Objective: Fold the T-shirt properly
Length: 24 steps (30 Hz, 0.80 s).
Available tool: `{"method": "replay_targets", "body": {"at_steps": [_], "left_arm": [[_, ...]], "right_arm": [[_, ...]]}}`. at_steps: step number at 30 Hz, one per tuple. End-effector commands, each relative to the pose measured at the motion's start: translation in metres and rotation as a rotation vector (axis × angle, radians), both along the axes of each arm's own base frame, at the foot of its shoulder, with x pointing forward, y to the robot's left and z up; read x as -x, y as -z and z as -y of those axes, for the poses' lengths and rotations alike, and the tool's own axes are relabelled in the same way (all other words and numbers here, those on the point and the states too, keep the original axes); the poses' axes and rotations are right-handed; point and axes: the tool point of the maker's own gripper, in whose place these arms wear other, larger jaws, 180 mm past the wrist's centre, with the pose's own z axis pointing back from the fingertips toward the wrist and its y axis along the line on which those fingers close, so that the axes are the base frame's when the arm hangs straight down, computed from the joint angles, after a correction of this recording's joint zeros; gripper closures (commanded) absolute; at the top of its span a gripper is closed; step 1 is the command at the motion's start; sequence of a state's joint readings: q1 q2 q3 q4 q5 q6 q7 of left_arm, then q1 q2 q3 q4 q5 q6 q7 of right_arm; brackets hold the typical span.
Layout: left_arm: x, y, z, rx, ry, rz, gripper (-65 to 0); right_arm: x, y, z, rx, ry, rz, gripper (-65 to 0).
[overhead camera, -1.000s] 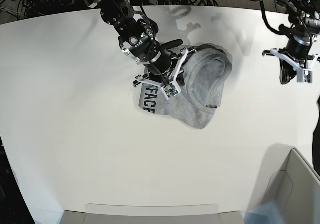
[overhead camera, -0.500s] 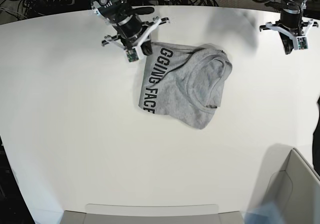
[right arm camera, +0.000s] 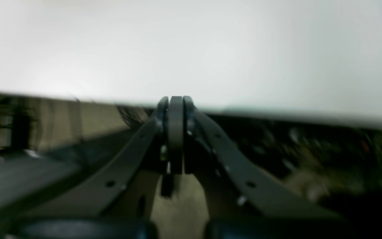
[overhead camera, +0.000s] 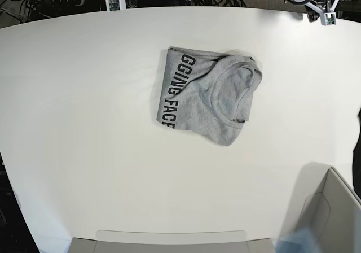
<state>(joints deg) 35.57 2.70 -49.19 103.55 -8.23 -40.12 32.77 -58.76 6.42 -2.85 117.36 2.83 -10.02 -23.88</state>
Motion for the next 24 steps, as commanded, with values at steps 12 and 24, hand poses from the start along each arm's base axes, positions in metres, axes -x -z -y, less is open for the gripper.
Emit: {"method": "replay_targets", "body": {"at_steps": [12, 24], "left_arm": [[0.089, 0.054, 0.007, 0.015, -0.03, -0.08, 0.0], [0.158, 0.142, 0.067, 0.255, -0.179, -0.195, 0.0]], "right_arm": [[0.114, 0.062, 0.037, 0.092, 0.084, -0.189, 0.0], [0.142, 0.149, 0.075, 0.012, 0.084, -0.335, 0.0]]}}
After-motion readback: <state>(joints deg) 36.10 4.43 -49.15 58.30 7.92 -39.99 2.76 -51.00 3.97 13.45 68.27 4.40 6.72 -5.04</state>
